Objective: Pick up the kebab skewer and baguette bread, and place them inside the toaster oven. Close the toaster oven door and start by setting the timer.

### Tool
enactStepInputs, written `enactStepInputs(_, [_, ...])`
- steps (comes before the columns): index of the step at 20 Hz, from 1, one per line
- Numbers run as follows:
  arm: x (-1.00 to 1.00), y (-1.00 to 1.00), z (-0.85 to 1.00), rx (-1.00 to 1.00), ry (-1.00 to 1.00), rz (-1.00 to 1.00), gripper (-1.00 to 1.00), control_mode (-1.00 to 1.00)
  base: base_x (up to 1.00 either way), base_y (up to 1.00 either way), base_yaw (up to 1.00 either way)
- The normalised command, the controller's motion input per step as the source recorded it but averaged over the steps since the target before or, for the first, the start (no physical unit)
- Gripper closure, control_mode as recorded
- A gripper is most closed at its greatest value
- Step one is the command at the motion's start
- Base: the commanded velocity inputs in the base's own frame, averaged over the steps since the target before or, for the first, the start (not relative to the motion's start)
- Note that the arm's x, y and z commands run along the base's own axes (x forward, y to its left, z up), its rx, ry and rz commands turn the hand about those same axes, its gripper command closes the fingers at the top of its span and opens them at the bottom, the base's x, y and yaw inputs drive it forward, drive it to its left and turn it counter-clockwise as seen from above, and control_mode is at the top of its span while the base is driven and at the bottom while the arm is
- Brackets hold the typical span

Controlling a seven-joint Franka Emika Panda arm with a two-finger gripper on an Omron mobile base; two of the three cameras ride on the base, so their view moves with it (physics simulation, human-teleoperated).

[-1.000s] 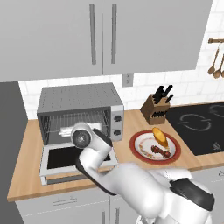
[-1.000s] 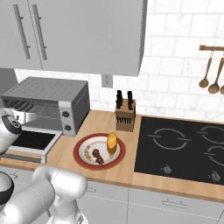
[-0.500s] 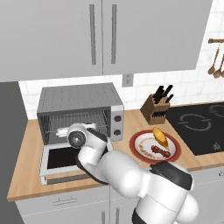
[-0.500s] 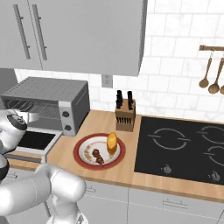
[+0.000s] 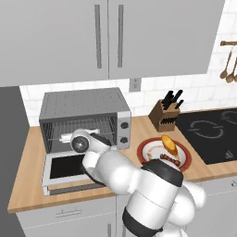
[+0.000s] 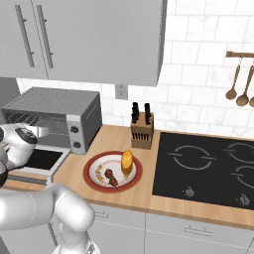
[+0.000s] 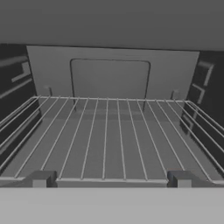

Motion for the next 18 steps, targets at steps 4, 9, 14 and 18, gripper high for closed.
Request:
enactStepInputs(4, [0.26,0.01,-0.12,0.00,0.00,0.00,-1.00,-1.00,0.00,0.00,0.00])
enactStepInputs(9, [0.24,0.09,-0.18,0.00,-0.02,0.00,-1.00,-1.00,0.00,0.00,0.00])
enactStepInputs(14, [0.25,0.10,-0.09,0.00,-0.02,0.00,-1.00,-1.00,0.00,0.00,0.00])
enactStepInputs(18, [0.25,0.05,-0.10,0.00,-0.01,0.00,-1.00,-1.00,0.00,0.00,0.00])
